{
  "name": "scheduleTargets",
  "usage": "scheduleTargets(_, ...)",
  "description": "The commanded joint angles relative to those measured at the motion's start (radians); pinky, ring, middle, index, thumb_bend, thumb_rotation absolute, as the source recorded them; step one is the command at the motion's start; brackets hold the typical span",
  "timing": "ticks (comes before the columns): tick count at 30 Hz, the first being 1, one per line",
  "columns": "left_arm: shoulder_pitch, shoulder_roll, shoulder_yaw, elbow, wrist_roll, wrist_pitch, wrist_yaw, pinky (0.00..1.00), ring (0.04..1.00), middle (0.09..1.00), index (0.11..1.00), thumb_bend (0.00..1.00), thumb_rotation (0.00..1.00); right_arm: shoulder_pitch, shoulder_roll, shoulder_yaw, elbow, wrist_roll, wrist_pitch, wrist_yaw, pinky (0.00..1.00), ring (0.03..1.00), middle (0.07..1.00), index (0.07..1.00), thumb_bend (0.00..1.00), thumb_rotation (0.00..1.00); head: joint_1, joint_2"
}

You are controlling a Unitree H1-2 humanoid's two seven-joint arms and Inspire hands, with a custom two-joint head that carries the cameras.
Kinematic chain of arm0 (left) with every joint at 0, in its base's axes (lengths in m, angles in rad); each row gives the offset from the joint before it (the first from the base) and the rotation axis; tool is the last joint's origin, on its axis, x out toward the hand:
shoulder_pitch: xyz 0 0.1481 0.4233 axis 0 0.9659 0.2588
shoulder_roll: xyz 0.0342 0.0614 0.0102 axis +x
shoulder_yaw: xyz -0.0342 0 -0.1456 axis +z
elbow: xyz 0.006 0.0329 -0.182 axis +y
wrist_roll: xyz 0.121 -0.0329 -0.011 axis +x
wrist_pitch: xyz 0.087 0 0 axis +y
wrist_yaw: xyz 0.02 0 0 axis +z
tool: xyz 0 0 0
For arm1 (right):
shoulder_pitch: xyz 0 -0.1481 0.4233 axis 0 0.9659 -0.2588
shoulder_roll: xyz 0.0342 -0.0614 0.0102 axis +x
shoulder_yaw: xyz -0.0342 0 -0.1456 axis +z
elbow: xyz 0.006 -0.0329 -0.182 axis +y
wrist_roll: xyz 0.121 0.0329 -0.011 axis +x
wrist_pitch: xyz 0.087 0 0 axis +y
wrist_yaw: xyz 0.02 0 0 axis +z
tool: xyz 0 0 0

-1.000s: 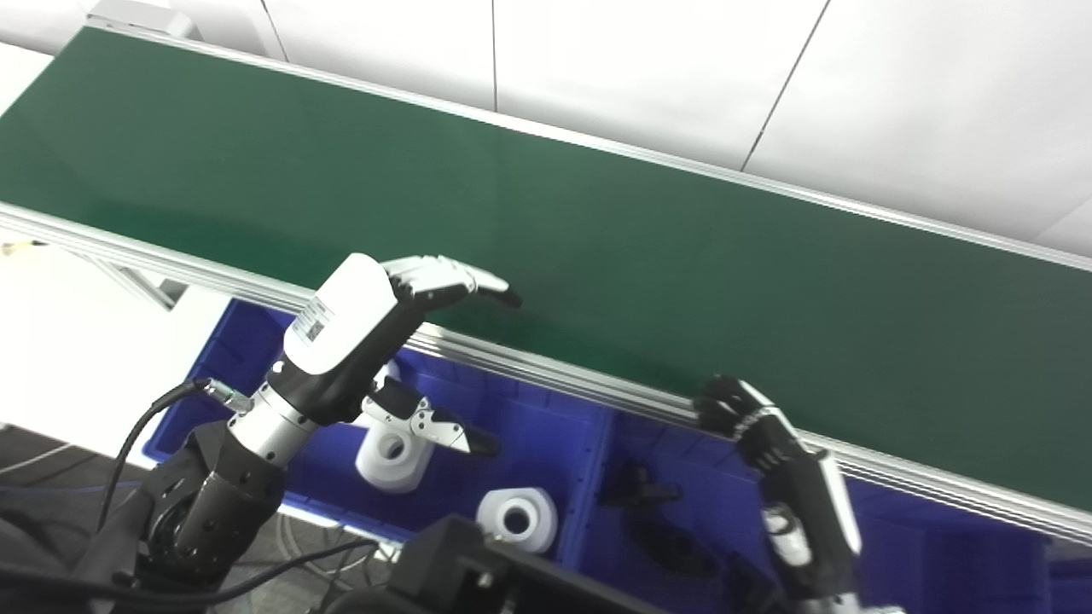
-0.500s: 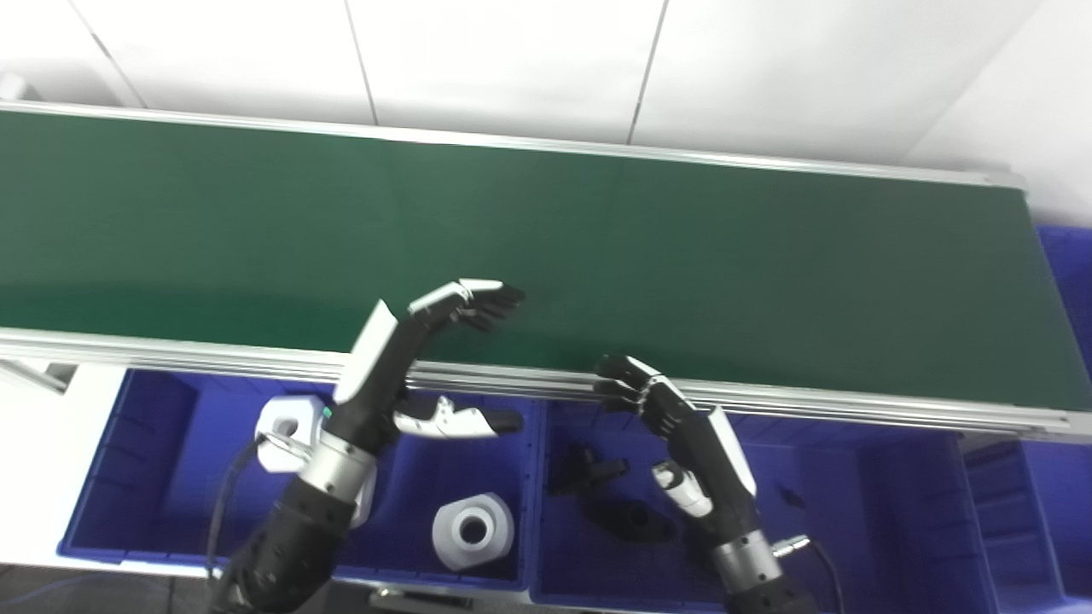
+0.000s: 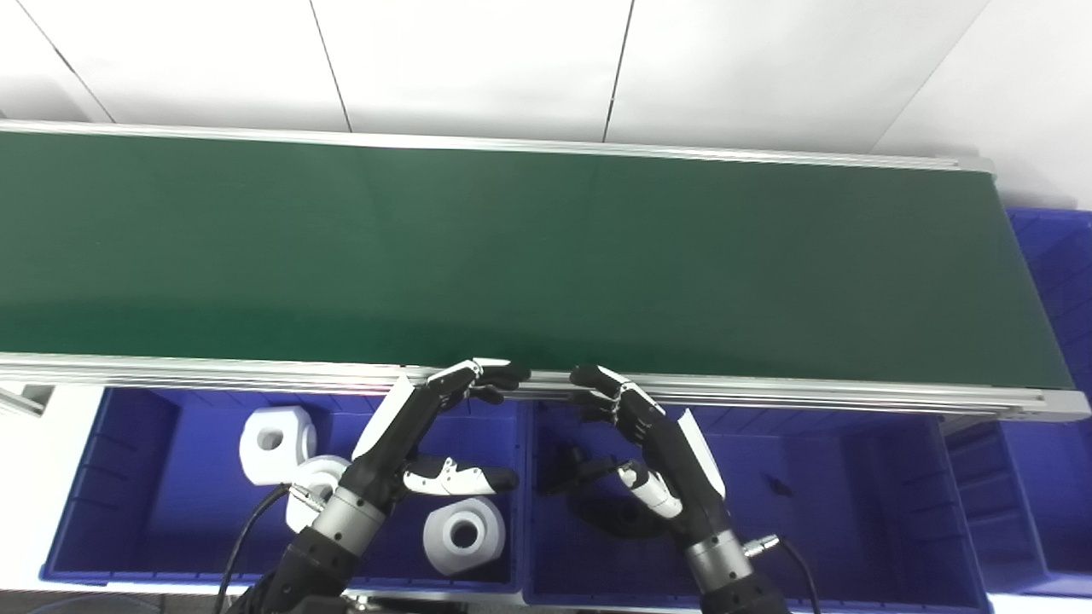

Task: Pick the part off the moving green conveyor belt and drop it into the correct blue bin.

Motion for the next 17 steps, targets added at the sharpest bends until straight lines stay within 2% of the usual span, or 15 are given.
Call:
scheduleTargets(1, -0.009, 0.008, -0.012, -0.018, -0.027, -0.040, 0.012, 0.67, 0.746, 0.765, 0.722, 0.77, 0.59, -0.006, -0.002, 0.009, -0.014, 0.010, -0.059, -0.007, 0.73, 0.777, 0.837, 0.832, 0.95, 0.91, 0.003, -0.002)
scheduleTargets(6, -0.009, 0.016, -0.028, -0.020, -0.040, -0.040, 0.007, 0.67, 0.742, 0.762, 0.721, 0.79, 0.60, -0.011, -0.012, 0.019, -0.008, 0.018, -0.059, -0.011, 0.73, 0.782, 0.836, 0.831, 0.93, 0.91, 0.007, -0.018)
scheduleTargets(10, -0.016, 0.029, -0.054, 0.002, -0.047, -0.040, 0.014, 0.69, 0.758, 0.767, 0.730, 0.78, 0.63, -0.019, -0.019, 0.029, 0.026, 0.025, -0.059, -0.017, 0.74, 0.786, 0.838, 0.835, 0.92, 0.90, -0.005, -0.088)
scheduleTargets(12, -0.021, 0.034, -0.065, 0.020, -0.053, -0.040, 0.023, 0.71, 0.769, 0.768, 0.730, 0.78, 0.65, -0.022, -0.022, 0.036, 0.042, 0.023, -0.059, -0.025, 0.74, 0.789, 0.841, 0.836, 0.92, 0.89, -0.005, -0.103)
scheduleTargets(17, -0.030, 0.039, -0.089, 0.050, -0.073, -0.040, 0.049, 0.72, 0.776, 0.763, 0.720, 0.77, 0.67, -0.024, -0.031, 0.056, 0.060, 0.009, -0.059, -0.065, 0.72, 0.782, 0.837, 0.831, 0.93, 0.90, 0.002, -0.114)
